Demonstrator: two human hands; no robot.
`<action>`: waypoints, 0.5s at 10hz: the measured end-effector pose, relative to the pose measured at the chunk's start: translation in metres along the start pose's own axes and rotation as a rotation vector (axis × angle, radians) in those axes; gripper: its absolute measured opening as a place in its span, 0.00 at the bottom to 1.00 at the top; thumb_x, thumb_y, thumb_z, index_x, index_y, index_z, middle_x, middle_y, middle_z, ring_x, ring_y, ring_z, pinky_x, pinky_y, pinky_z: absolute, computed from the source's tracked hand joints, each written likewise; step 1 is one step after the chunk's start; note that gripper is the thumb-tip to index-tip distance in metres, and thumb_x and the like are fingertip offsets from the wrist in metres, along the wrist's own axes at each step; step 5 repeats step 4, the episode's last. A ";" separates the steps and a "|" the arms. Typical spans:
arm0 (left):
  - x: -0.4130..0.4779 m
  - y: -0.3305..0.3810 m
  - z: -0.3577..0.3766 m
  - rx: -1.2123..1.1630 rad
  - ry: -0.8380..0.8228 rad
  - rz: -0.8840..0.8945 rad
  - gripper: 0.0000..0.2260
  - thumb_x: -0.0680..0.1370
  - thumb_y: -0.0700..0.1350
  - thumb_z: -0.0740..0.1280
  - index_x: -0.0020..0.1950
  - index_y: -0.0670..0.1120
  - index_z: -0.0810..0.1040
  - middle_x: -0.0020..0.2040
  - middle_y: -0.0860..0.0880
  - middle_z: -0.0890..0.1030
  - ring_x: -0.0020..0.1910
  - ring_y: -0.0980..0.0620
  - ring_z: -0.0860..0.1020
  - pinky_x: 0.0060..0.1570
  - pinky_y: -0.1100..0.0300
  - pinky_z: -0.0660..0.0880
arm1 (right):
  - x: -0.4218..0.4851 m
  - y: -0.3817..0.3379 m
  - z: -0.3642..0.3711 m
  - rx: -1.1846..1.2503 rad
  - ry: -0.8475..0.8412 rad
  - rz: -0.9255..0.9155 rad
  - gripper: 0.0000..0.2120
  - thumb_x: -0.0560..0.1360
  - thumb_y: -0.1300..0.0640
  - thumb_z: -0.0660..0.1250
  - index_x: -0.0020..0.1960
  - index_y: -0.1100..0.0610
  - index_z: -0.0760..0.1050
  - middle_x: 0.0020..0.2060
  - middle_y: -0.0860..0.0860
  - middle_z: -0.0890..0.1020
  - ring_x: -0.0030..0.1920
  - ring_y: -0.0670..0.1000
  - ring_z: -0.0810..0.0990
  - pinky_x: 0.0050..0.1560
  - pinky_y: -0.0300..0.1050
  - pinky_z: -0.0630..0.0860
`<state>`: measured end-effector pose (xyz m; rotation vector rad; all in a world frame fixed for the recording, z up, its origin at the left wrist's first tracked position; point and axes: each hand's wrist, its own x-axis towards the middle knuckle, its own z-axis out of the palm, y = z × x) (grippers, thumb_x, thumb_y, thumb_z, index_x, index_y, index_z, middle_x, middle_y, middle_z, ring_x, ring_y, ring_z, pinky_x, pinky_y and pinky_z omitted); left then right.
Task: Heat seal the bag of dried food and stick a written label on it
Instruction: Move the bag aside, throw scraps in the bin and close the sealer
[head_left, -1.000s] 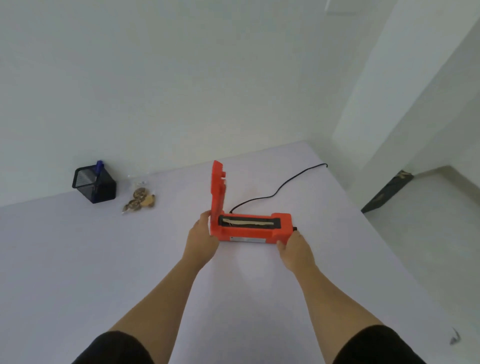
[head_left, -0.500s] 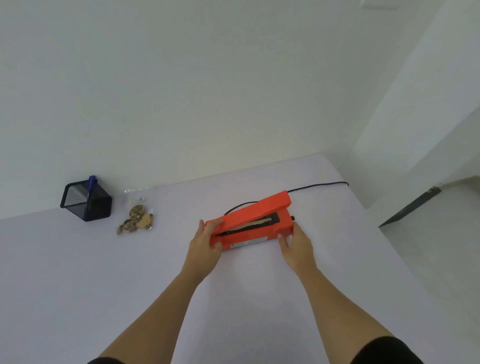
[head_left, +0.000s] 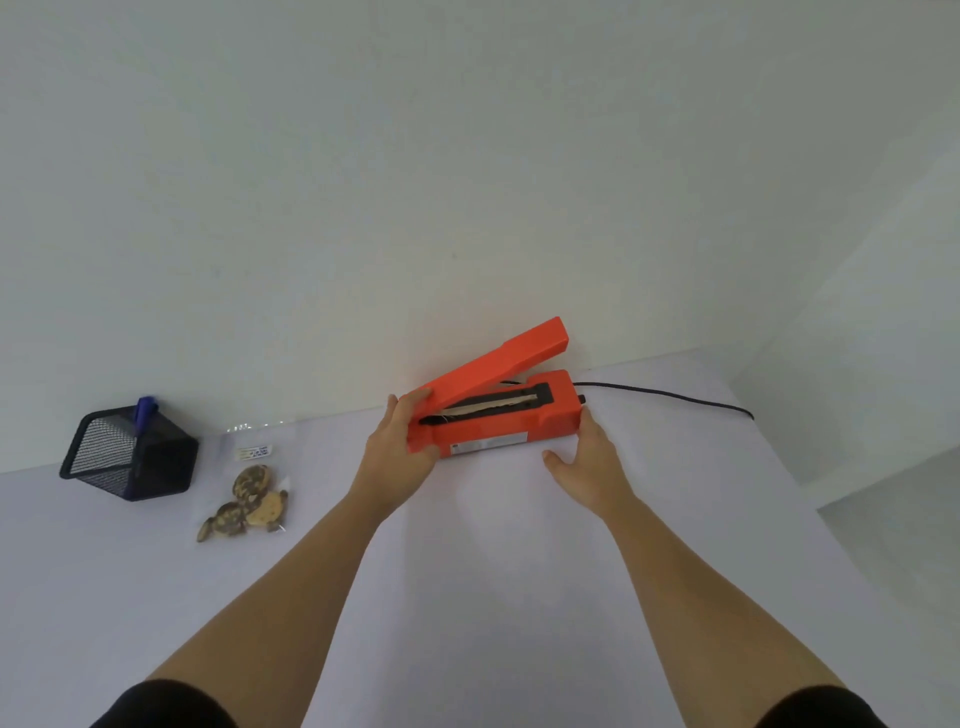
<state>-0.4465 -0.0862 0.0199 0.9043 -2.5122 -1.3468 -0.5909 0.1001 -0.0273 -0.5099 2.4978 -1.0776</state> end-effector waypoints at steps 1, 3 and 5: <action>0.008 -0.007 -0.004 0.008 -0.020 -0.015 0.30 0.72 0.36 0.62 0.68 0.60 0.63 0.63 0.43 0.73 0.49 0.46 0.75 0.46 0.61 0.70 | 0.008 -0.003 0.000 -0.014 -0.020 0.015 0.38 0.71 0.60 0.69 0.75 0.58 0.52 0.69 0.55 0.68 0.69 0.55 0.68 0.67 0.44 0.64; 0.001 0.005 -0.010 0.089 -0.030 0.041 0.30 0.73 0.34 0.61 0.73 0.52 0.59 0.71 0.43 0.64 0.60 0.40 0.73 0.54 0.57 0.71 | -0.006 -0.020 -0.002 -0.113 -0.133 0.063 0.44 0.75 0.59 0.66 0.75 0.62 0.37 0.77 0.56 0.49 0.75 0.55 0.55 0.72 0.43 0.55; -0.006 0.014 -0.019 0.176 -0.030 -0.028 0.31 0.75 0.33 0.60 0.75 0.47 0.55 0.77 0.41 0.52 0.69 0.39 0.66 0.63 0.53 0.65 | -0.019 -0.032 -0.004 -0.165 -0.113 0.063 0.40 0.76 0.58 0.63 0.75 0.63 0.37 0.77 0.57 0.46 0.75 0.55 0.55 0.72 0.44 0.55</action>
